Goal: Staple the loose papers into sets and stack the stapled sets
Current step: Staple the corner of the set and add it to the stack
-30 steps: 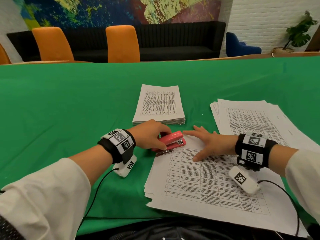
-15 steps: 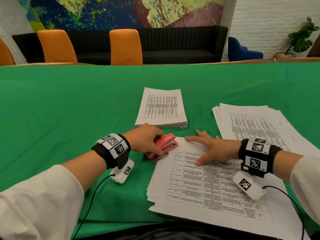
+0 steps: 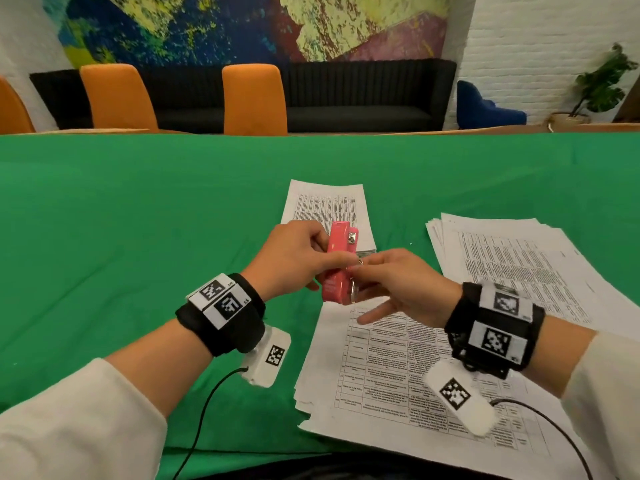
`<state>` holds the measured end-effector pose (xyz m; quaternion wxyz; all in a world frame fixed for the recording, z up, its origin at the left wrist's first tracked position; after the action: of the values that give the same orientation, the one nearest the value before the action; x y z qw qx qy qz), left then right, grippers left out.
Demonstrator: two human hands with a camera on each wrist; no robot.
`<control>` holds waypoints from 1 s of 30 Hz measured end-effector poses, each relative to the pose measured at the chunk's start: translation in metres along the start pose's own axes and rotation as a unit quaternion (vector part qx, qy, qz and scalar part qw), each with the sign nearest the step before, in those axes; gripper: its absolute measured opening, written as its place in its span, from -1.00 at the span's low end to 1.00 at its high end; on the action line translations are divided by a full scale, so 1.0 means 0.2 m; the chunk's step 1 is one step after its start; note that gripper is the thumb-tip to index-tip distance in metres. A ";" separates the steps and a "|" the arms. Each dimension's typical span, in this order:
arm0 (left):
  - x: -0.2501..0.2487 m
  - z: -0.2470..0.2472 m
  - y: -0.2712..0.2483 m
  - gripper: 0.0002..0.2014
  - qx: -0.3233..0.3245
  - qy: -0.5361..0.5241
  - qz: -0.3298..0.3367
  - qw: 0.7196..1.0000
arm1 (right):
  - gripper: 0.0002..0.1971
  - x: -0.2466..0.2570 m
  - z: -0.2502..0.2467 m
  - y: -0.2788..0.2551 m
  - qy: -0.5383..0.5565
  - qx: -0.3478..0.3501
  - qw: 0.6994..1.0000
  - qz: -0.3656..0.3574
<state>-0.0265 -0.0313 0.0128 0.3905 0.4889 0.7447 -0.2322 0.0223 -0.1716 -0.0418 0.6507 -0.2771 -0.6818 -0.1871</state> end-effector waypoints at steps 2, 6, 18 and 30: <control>-0.01 -0.02 -0.02 -0.49 -0.022 -0.020 -0.002 1.000 | -0.75 -0.01 -0.01 0.01 0.010 -0.019 1.000 -0.007; 0.01 -0.04 -0.05 -0.50 -0.062 -0.038 -0.012 0.997 | -0.80 -0.05 -0.01 0.02 0.027 -0.027 0.999 -0.003; 0.20 -0.22 0.03 -0.56 -0.099 0.081 -0.051 0.990 | -0.87 -0.15 -0.08 -0.10 0.056 -0.007 0.998 0.012; 0.14 0.02 -0.05 -0.34 0.022 0.411 -0.006 0.911 | -0.74 -0.18 -0.32 -0.31 0.106 -0.049 0.992 0.041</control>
<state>-0.0395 -0.0227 -0.0136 0.0376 0.5452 0.8370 -0.0291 0.0336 -0.2636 -0.0654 0.7121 -0.3148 -0.5868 -0.2224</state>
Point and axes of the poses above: each hand's wrist, its own y-axis towards the middle knuckle, its own z-axis out of the palm, x = y × z, the point moved 10 cm from there along y, towards the middle knuckle, and after that the axes turned 9 degrees about -z, right-handed, at the moved point
